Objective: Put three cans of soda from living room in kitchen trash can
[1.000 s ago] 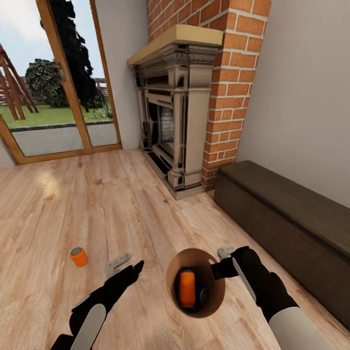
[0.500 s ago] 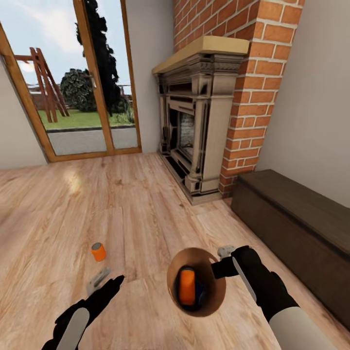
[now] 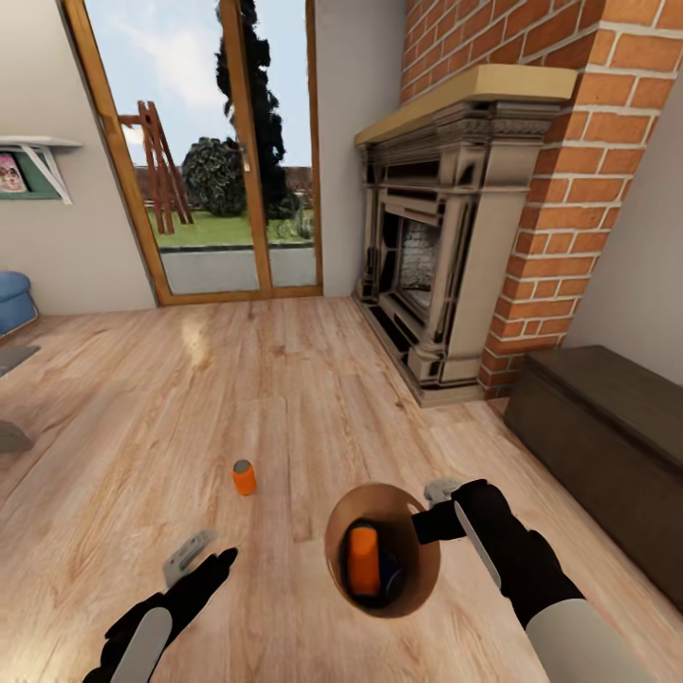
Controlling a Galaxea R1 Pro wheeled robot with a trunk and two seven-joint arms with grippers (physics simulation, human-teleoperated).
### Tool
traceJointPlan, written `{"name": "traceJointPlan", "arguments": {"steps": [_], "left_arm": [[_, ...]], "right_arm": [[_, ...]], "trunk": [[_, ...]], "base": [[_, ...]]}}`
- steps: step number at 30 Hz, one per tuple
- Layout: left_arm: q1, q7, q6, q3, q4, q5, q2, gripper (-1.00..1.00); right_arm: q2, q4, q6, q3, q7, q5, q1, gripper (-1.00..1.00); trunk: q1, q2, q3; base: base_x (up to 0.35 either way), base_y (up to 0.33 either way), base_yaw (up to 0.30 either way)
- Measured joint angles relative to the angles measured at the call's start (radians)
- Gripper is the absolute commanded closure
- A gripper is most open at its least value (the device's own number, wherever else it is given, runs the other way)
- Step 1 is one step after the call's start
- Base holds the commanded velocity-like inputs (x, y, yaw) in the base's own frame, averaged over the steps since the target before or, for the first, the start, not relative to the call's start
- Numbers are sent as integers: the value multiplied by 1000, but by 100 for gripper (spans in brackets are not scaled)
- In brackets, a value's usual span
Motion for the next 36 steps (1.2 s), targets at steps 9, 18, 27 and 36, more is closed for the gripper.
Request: {"name": "traceJointPlan", "arguments": {"steps": [9, 18, 27, 36], "left_arm": [[-20, 9, 134, -11, 17, -2, 4, -100], [-77, 234, 215, -101, 4, -126, -20, -100], [-149, 395, 202, -332, 24, -212, -44, -100], [-152, 375, 175, -372, 18, -211, -63, -100]], "right_arm": [[-43, 0, -2, -41, 1, -1, -13, 100], [-44, 0, -1, -49, 3, -3, -12, 100], [-48, -35, -1, -56, 8, -3, -3, 100], [-45, -62, -10, -56, 4, 78, 0, 100]], "trunk": [[0, 0, 0], [0, 0, 0], [0, 0, 0], [0, 0, 0]], "base": [[301, 173, 164], [347, 16, 3], [349, 1, 0], [78, 0, 0]]}}
